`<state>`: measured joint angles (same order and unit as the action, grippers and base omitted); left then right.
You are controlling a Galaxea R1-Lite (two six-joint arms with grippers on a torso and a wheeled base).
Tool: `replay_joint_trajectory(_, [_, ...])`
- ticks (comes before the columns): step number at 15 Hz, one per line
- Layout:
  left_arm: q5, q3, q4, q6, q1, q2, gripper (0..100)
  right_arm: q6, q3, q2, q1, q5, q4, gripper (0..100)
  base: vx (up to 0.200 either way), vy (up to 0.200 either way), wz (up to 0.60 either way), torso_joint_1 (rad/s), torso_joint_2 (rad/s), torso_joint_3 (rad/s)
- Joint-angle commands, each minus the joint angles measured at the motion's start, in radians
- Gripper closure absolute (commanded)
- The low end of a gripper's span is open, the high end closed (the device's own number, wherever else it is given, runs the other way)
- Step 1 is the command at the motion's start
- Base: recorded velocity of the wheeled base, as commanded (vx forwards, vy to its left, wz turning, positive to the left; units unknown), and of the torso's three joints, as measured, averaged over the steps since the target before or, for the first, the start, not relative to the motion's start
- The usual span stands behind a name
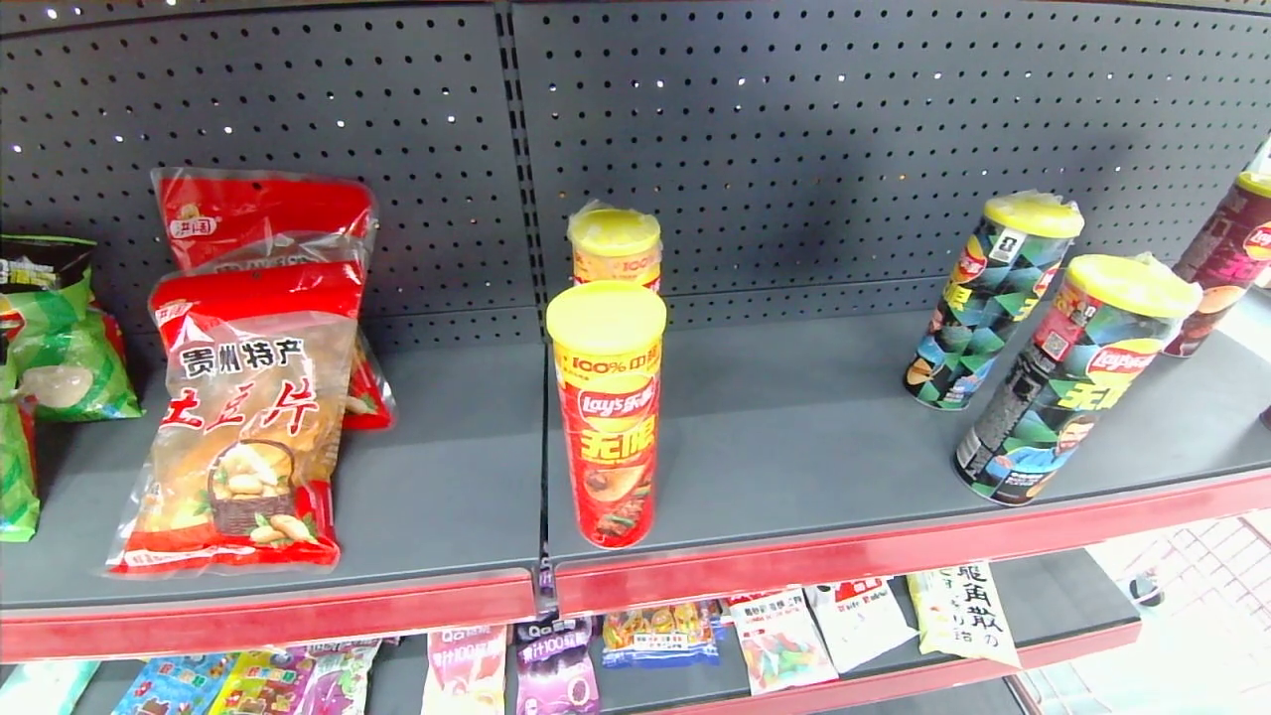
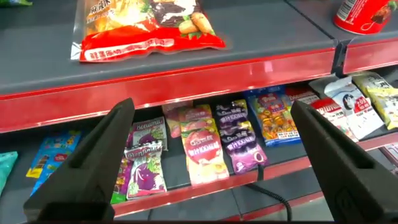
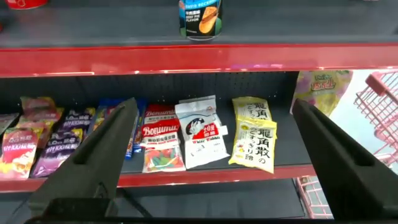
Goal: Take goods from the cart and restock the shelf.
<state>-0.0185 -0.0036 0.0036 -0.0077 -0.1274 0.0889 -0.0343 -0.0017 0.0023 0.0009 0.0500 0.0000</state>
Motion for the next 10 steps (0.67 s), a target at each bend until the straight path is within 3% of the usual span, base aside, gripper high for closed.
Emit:
replay_joint_trajectory(1, [0.000,0.001,-0.001,-0.002,0.000,0.003,0,0.002,0.002,-0.001,0.001,-0.002,0.002,0,0.000,0.000,0.00,0.000,0.00,0.000])
replay_joint_trajectory(2, [-0.001,0.001,0.001,0.000,0.000,0.003,0,0.004,0.002,-0.001,0.001,-0.002,0.002,0,0.000,0.000,0.00,0.000,0.00,0.000])
replay_joint_trajectory(5, [0.000,0.001,0.001,0.000,0.000,0.005,0,0.017,0.002,-0.001,0.001,-0.004,0.002,0,-0.200,0.000,0.00,0.007,0.01,0.004])
replay_joint_trajectory(10, [0.000,0.001,0.001,0.000,0.000,0.003,0,0.019,0.002,-0.001,0.001,-0.007,0.002,0,0.000,0.000,0.00,0.000,0.00,0.000])
